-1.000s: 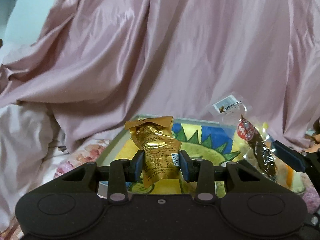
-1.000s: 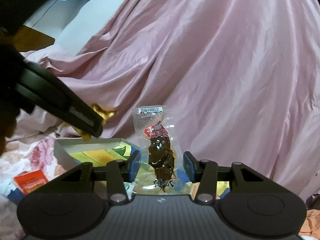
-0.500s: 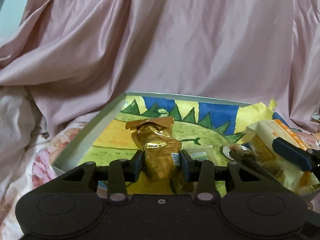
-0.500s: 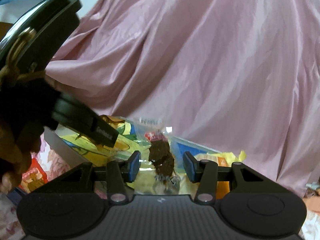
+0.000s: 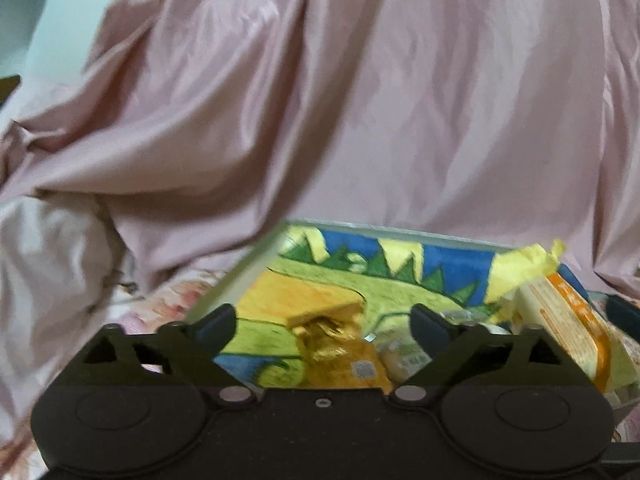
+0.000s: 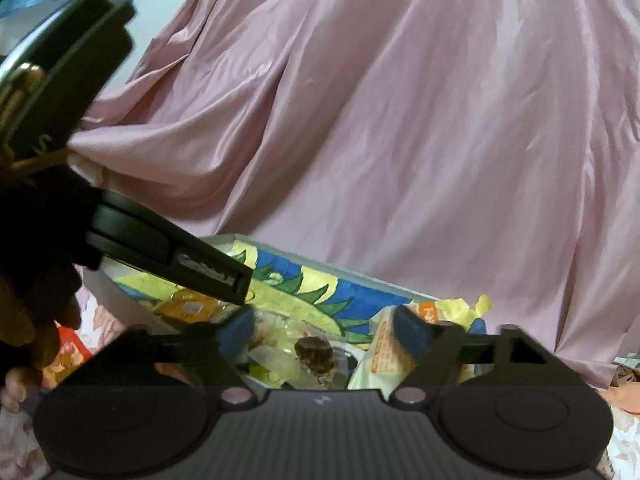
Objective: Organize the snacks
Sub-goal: 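Open both tools to drop the packets into the tray and withdraw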
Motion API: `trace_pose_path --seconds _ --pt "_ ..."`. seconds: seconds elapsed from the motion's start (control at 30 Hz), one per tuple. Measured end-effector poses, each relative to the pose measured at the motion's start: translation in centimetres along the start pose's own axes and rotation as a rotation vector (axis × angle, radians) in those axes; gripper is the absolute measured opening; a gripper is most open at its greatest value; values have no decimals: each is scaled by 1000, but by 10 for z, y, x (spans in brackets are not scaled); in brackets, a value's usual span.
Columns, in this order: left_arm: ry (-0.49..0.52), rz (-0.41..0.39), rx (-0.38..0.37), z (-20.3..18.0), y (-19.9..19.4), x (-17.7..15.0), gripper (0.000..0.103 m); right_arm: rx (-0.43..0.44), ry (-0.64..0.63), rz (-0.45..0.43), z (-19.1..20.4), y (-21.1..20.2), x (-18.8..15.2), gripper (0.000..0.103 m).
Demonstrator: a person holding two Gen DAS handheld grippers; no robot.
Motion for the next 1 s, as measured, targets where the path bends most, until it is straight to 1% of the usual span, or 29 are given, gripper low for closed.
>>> trace_pose_path --seconds 0.07,0.17,0.2,0.33,0.47,0.57,0.7,0.77,0.87,0.93,1.0 --pt "-19 -26 20 8 -8 4 102 -8 5 -16 -1 -5 1 93" --pt "-50 -45 27 19 -21 10 102 -26 17 -46 -4 -11 7 102" --pt "-58 -47 29 23 -25 10 102 -33 23 -61 -5 -14 8 103" --pt "-88 -62 31 38 -45 10 102 -66 32 -106 -11 -23 17 103" --pt "-120 -70 28 55 -65 3 102 -90 50 -144 -14 -43 21 103" --pt "-135 -62 13 66 -78 -10 102 -81 50 -161 -12 -61 20 103" --pt "-117 -39 -2 76 -96 -32 102 -68 47 -185 -3 -87 19 103" --pt "-105 -47 -8 82 -107 -40 102 -70 47 -195 3 -98 19 103" --pt "-112 -72 -18 94 -125 -48 102 -73 50 -193 10 -110 16 103" --pt "-121 -89 -27 103 -137 -54 102 -74 61 -195 15 -124 12 103" --pt "-124 -97 -39 110 -148 -61 102 -86 83 -215 19 -141 8 103"
Point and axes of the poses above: each gripper's, at about its wrist camera, not at the fingertips, and y roughly the way its jaws point, z to its left, x to its top, the point moved 5 cm from there along y, roughly the way its jaws point, and after that the axes turned 11 degrees about x, right-handed, at the moved point
